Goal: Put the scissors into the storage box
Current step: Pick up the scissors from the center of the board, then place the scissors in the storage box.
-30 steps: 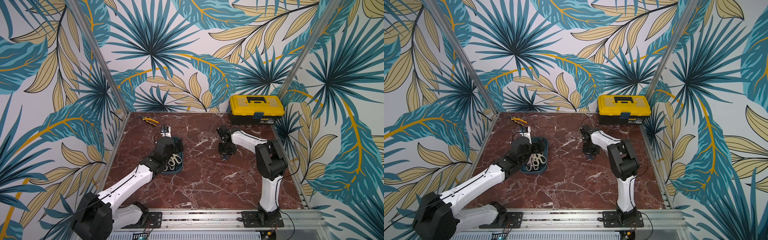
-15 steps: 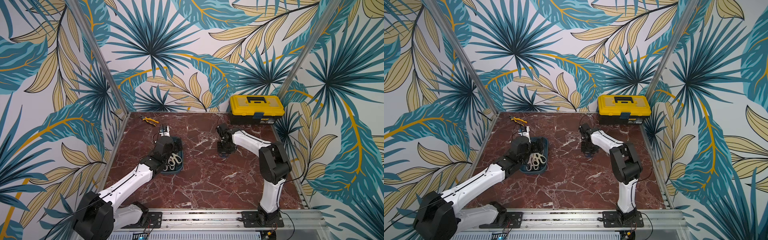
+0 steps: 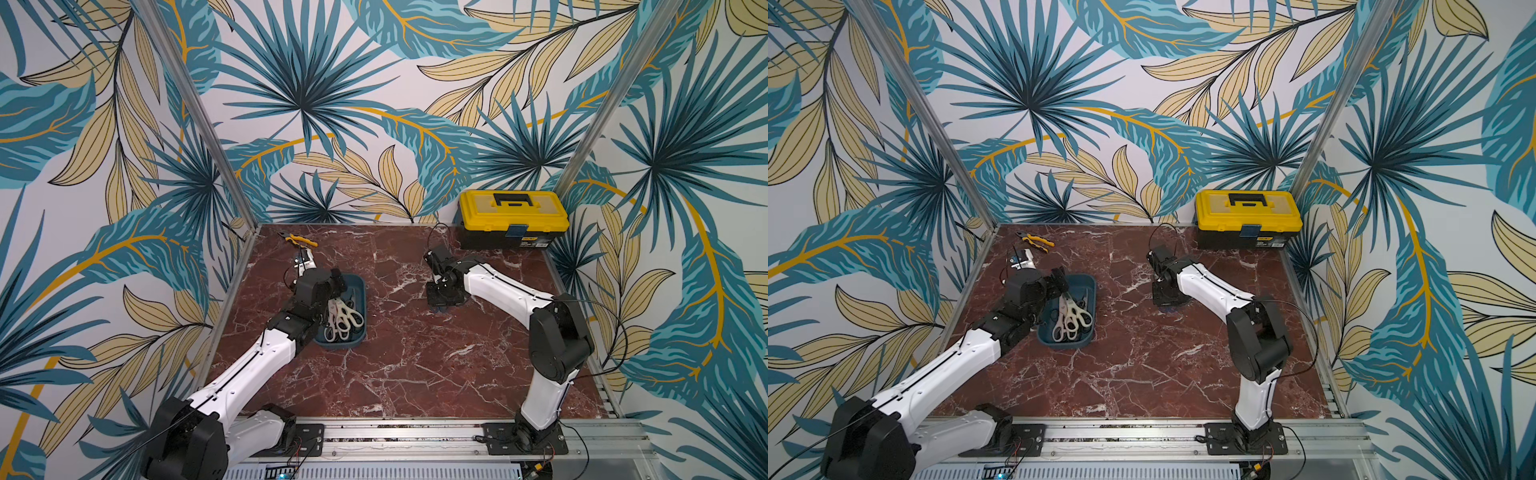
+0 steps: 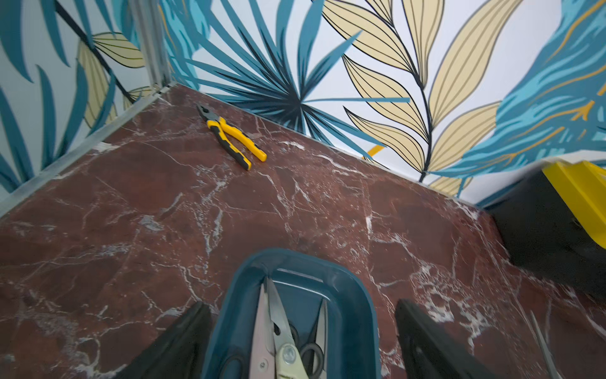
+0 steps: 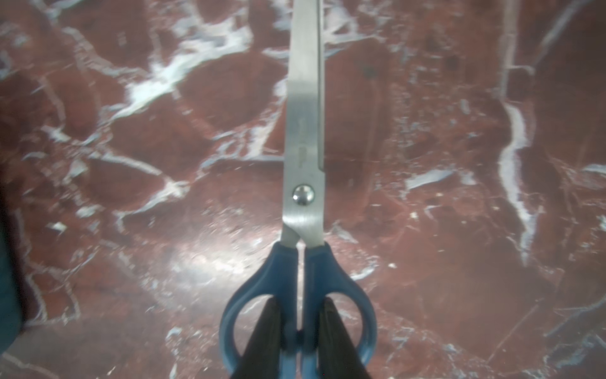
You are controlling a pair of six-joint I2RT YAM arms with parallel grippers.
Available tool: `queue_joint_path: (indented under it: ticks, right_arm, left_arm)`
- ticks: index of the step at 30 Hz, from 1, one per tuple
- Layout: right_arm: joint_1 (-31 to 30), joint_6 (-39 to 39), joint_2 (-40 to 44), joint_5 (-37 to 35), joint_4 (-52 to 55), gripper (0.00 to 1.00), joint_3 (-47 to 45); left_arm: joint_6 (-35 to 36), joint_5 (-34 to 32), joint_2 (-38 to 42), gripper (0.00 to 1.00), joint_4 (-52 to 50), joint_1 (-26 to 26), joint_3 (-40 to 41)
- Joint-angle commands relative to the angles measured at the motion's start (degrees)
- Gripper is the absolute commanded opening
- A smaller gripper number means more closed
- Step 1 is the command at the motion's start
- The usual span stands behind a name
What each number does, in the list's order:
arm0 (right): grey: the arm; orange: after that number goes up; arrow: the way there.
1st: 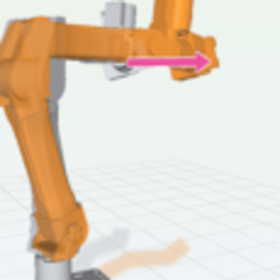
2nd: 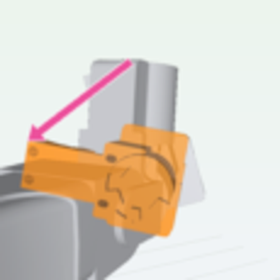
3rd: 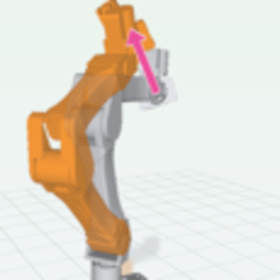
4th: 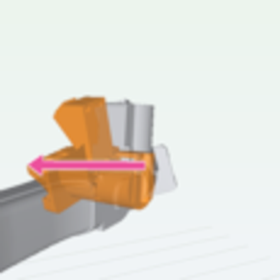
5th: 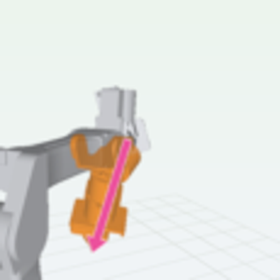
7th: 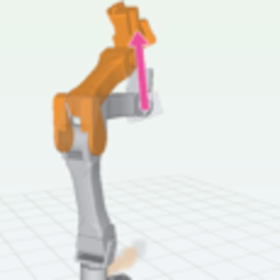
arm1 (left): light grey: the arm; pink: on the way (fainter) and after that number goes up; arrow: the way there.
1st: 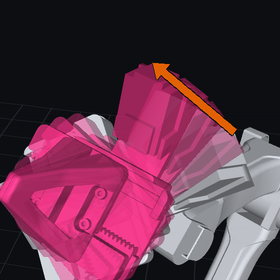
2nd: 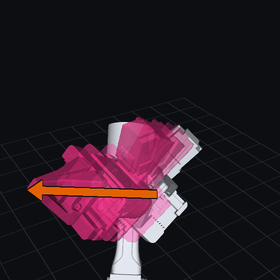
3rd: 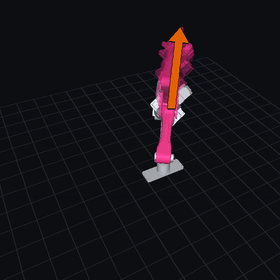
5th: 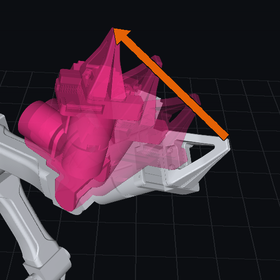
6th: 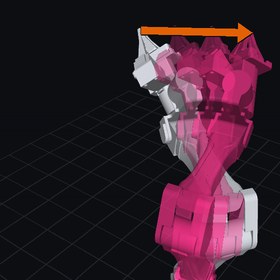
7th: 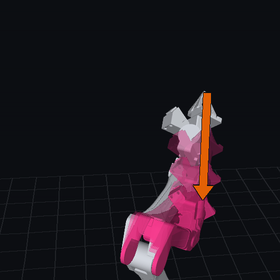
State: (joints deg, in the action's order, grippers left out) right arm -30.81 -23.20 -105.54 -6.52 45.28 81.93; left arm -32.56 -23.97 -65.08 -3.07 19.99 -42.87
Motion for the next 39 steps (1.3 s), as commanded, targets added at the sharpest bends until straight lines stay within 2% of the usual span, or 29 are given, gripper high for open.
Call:
queue_joint_path:
  ticks: [1, 5, 13, 20, 24, 29, 32, 34, 37, 39]
  right_arm:
    - [-2.2, 1.6, 1.0, 2.2, 0.0, 0.06, 0.7]
    - [-5.6, 3.1, 0.1, 3.6, -0.3, 0.06, 2.7]
    - [-12.8, 4.1, -3.5, 10.2, -0.4, 0.06, 10.9]
    - [-16.9, 1.2, -13.8, 18.9, -0.5, 0.07, 23.1]
    - [-18.1, 0.6, -22.6, 24.1, 0.6, 0.08, 32.0]
    - [-19.4, -1.0, -27.7, 25.6, 0.6, 0.09, 39.2]
    - [-19.4, -2.3, -28.7, 23.8, 0.7, 0.24, 40.6]
    - [-19.4, -2.3, -28.9, 23.8, 0.6, 0.30, 40.6]
    - [-19.3, -1.4, -27.7, 22.8, 0.7, 0.54, 40.2]
    - [-19.1, 0.1, -25.8, 20.4, 0.7, 0.62, 39.4]
  left_arm:
    - [-1.8, -1.6, 1.2, 0.92, -2.1, -2.9, 0.6]
    - [-4.1, -0.9, 2.9, 0.92, -2.5, -7.0, 1.8]
    - [-6.0, -4.9, 9.0, 0.95, -3.4, -9.9, 6.2]
    - [-10.1, -8.9, 17.3, 0.96, -5.1, -10.8, 13.7]
    - [-10.9, -11.1, 22.4, 0.96, -5.8, -10.8, 17.3]
    - [-8.3, -12.6, 25.1, 0.96, -6.3, -10.8, 18.6]
    - [-6.8, -13.8, 24.3, 0.97, -6.0, -10.8, 18.7]
    - [-6.7, -14.8, 23.5, 0.97, -5.8, -10.8, 19.0]
    - [-4.2, -15.7, 22.9, 0.97, -4.3, -10.8, 19.4]
    - [-1.0, -15.9, 22.9, 0.98, -1.8, -10.8, 19.8]
